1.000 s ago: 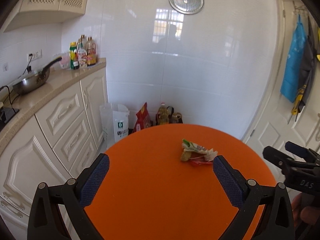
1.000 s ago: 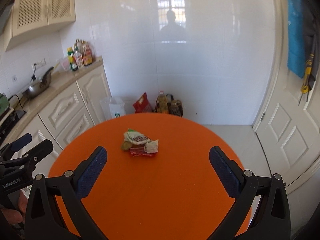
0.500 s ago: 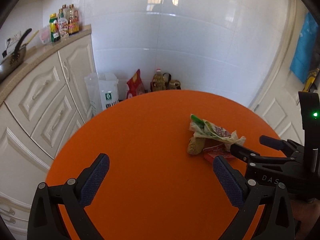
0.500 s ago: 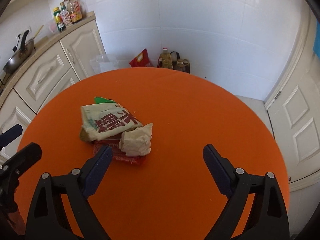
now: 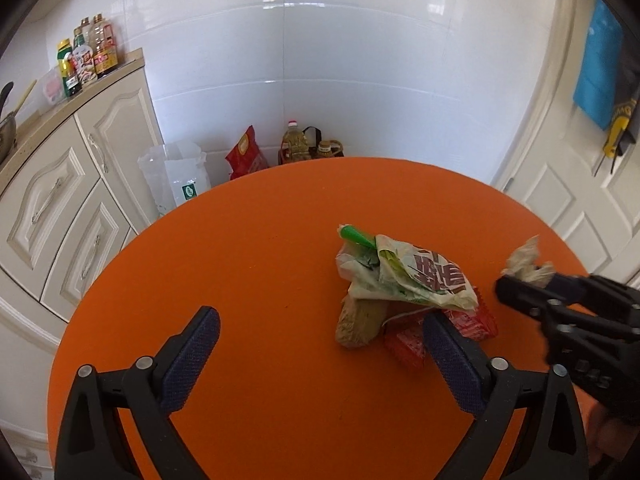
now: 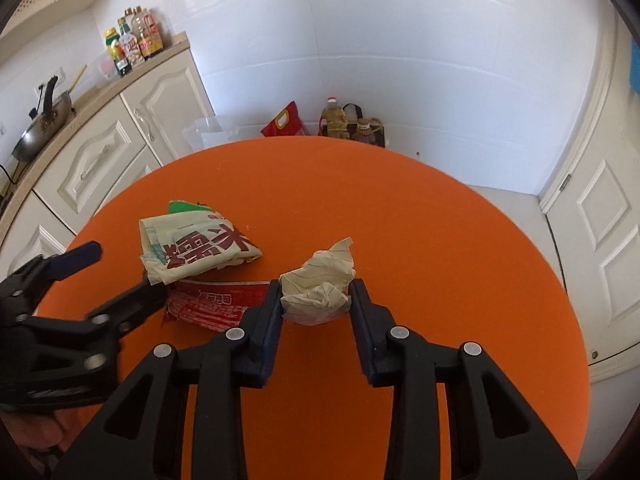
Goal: Collect trash
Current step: 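Grasp the white tissue with the right tool while the left tool grasps a small brown piece, then carry the tissue and brown piece to the bin and open both tools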
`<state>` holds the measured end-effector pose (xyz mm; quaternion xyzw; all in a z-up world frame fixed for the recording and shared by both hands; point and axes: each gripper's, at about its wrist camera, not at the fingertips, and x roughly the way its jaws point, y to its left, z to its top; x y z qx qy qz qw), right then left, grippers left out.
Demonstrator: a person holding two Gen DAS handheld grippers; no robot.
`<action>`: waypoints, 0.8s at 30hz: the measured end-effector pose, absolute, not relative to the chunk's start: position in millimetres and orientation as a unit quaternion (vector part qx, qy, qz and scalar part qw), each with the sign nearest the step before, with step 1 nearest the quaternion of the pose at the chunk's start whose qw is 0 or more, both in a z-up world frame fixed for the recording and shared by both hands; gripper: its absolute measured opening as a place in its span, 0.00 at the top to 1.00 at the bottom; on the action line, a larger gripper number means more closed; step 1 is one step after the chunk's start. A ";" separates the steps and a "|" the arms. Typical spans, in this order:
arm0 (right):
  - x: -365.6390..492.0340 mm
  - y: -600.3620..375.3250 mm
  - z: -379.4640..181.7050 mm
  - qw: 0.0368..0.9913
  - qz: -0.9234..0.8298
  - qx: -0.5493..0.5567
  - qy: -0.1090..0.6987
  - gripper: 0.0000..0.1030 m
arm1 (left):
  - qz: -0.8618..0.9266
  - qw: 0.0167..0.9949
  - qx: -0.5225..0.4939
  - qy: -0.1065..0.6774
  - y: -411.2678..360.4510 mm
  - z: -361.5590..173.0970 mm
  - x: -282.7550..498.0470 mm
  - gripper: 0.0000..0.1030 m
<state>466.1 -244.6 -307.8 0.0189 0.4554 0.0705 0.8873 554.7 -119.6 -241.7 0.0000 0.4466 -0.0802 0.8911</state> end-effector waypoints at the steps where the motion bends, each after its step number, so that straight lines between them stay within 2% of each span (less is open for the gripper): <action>1: 464.9 -246.2 -305.2 0.888 0.070 0.019 0.454 0.68 | -0.087 0.887 -0.005 0.453 -119.5 -247.5 558.8 0.20; 3: 462.2 -249.3 -301.3 0.889 0.070 0.020 0.452 0.68 | -0.096 0.886 -0.016 0.453 -124.6 -252.3 568.5 0.29; 4: 461.0 -250.3 -299.6 0.890 0.069 0.020 0.451 0.68 | -0.095 0.886 -0.013 0.454 -125.3 -253.1 575.5 0.43; 5: 459.9 -251.3 -298.5 0.890 0.068 0.021 0.451 0.68 | -0.092 0.887 -0.008 0.452 -126.3 -253.4 582.1 0.51; 6: 457.8 -253.5 -297.5 0.889 0.069 0.026 0.451 0.68 | -0.103 0.886 -0.019 0.451 -123.4 -254.7 586.8 0.54; 7: 456.4 -254.3 -296.9 0.889 0.068 0.027 0.451 0.68 | -0.109 0.885 -0.030 0.452 -120.9 -255.0 593.2 0.69; 8: 454.2 -255.1 -296.3 0.890 0.067 0.028 0.451 0.68 | -0.112 0.883 -0.036 0.454 -118.3 -256.3 595.7 0.77; 14: 436.6 -258.0 -291.5 0.890 0.070 0.038 0.450 0.68 | -0.121 0.880 -0.055 0.456 -107.2 -258.9 613.0 0.85; 24: 389.3 -257.7 -277.5 0.892 0.076 0.049 0.442 0.68 | -0.125 0.880 -0.074 0.451 -84.2 -259.7 583.7 0.87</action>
